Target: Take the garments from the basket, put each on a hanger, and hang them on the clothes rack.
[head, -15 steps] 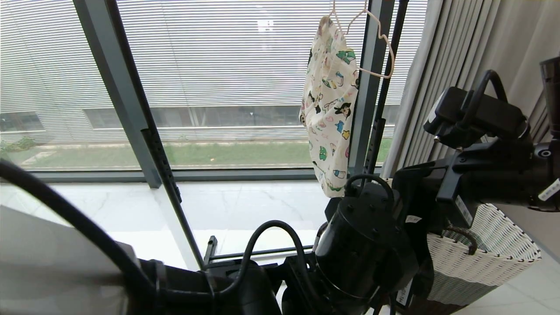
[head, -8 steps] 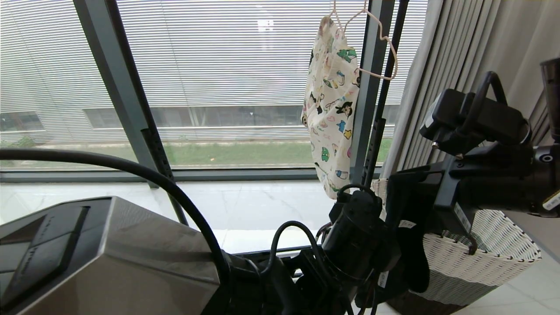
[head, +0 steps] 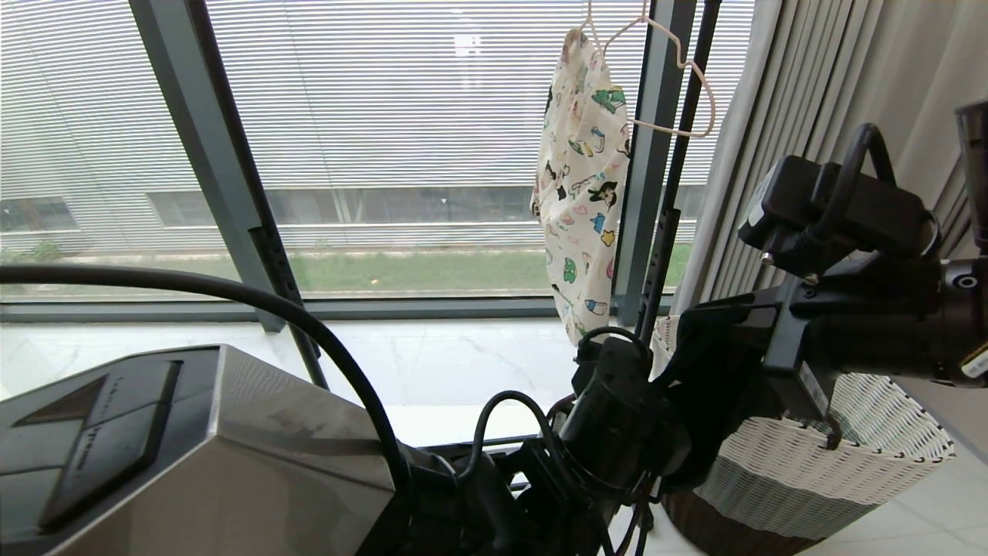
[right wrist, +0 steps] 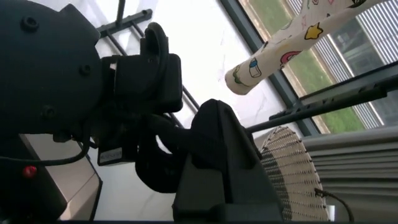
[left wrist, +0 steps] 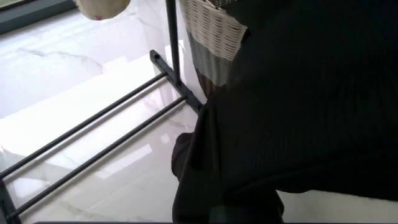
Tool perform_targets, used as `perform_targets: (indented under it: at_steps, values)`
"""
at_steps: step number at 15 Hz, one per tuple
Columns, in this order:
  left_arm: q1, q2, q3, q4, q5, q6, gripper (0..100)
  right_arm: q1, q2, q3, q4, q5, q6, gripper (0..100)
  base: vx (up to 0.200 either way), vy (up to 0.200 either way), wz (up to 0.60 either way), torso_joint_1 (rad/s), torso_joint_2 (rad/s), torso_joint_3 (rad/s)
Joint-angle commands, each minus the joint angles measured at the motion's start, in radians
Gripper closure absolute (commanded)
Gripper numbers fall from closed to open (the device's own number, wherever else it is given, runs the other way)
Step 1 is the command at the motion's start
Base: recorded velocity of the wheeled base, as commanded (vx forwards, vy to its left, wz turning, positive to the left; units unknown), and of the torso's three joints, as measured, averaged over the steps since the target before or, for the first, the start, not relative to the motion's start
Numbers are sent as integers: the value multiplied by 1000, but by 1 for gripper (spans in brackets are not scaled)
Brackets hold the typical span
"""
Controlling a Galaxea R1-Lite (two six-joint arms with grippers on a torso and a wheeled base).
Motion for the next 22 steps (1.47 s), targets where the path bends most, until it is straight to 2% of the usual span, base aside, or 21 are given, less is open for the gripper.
perform_targets:
  at_steps: [1,3,5,7,9,10,12,14,16,19,22]
  values:
    - [16,-49,70,-1,40,-1,100,-29,21,-1,-9,-2,28,100,0,0,0,0,0,0]
    - [40,-179,231,-3,47,-2,100,-31,64,-1,-52,-3,116,100,0,0,0,0,0,0]
    - [86,-373,365,-1,40,2,100,-17,123,-3,-132,-3,131,100,0,0,0,0,0,0]
    - [188,-558,431,28,30,39,100,15,187,-18,-236,-3,131,100,0,0,0,0,0,0]
    - [309,-753,415,192,-8,125,100,43,244,-66,-294,-7,132,100,0,0,0,0,0,0]
    - [356,-833,383,298,-66,154,100,46,256,-90,-293,-8,132,100,0,0,0,0,0,0]
    - [401,-928,279,514,-146,199,100,35,255,-102,-288,-10,132,100,0,0,0,0,0,0]
    - [398,-931,155,635,-158,234,100,9,226,-102,-268,-33,132,100,0,0,0,0,0,0]
    - [375,-894,75,651,-161,282,100,-18,172,-102,-215,-34,132,100,0,0,0,0,0,0]
    - [290,-859,61,651,-166,331,100,-57,92,-102,-139,-34,132,100,0,0,0,0,0,0]
    - [165,-819,55,646,-166,349,100,-63,21,-104,-86,-36,131,100,0,0,0,0,0,0]
